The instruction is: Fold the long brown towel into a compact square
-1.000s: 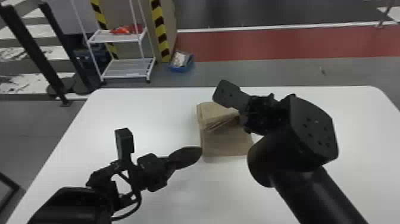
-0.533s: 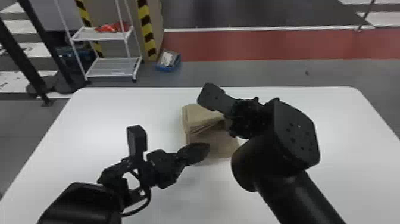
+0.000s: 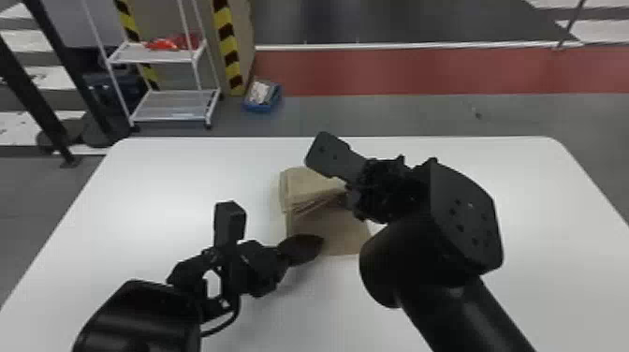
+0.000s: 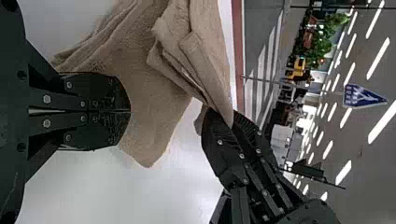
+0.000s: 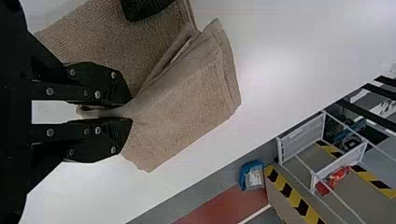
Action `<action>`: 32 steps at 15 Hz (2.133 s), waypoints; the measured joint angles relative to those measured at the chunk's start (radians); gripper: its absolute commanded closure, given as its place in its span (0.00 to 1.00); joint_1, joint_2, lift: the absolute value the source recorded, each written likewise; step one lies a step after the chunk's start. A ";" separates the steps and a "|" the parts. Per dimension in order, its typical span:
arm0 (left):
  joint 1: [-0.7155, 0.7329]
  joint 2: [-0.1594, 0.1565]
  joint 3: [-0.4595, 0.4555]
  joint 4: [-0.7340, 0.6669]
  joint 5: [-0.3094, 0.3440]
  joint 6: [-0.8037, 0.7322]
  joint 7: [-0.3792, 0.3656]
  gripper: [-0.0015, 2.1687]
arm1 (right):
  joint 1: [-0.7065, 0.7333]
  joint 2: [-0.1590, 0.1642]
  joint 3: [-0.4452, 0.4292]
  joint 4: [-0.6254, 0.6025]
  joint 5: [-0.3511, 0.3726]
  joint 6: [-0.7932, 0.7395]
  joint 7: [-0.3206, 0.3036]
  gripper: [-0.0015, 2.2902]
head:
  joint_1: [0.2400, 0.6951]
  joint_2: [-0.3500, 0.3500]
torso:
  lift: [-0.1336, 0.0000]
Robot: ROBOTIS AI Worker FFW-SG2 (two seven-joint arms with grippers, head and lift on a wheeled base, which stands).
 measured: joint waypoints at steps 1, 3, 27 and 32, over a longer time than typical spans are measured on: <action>-0.003 -0.001 0.000 0.005 -0.013 0.008 0.001 0.99 | 0.000 0.000 0.001 -0.003 0.000 0.002 0.007 0.44 | 1.00 0.59 | 0.07; -0.011 -0.006 0.001 0.015 -0.031 0.031 0.001 0.99 | 0.004 0.000 0.002 -0.018 -0.001 0.005 0.039 0.44 | 1.00 0.60 | 0.07; -0.011 -0.003 0.028 0.008 -0.042 0.063 -0.005 0.99 | 0.106 0.000 -0.059 -0.131 0.151 -0.108 0.374 0.44 | 1.00 0.64 | 0.07; -0.011 -0.004 0.027 0.008 -0.045 0.063 -0.005 0.99 | 0.116 0.000 -0.070 -0.124 0.175 -0.131 0.366 0.44 | 1.00 0.62 | 0.07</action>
